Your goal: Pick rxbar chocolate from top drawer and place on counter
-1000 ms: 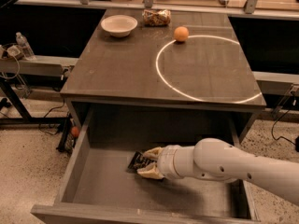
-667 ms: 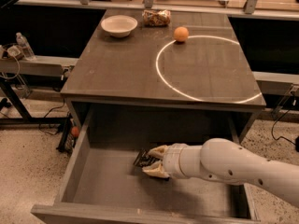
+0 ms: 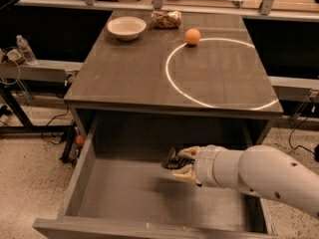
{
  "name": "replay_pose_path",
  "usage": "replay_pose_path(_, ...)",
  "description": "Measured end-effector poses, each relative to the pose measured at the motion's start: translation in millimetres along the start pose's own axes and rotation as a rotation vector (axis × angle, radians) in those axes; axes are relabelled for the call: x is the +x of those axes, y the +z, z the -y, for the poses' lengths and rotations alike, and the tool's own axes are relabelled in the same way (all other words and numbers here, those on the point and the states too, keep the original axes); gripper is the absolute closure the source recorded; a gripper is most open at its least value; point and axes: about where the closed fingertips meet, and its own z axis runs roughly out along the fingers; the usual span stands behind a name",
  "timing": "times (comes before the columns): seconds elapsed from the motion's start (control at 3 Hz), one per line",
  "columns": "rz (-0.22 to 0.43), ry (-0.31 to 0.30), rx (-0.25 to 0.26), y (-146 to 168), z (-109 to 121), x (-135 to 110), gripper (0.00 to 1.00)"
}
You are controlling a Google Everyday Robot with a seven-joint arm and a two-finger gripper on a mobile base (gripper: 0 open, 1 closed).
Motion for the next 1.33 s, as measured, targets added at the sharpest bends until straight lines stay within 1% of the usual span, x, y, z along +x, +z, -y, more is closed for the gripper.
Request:
replay_pose_path(0.33,-0.031,-0.016,0.079,-38,26,5,1.0)
replay_pose_path(0.67,-0.042,-0.016,0.131,-73,59,11,1.0)
replay_pose_path(1.0,-0.034,-0.009,0.175,-114,103,8,1.0)
replay_pose_path(1.33,-0.021,-0.021,0.215,-151,147,-1,1.0)
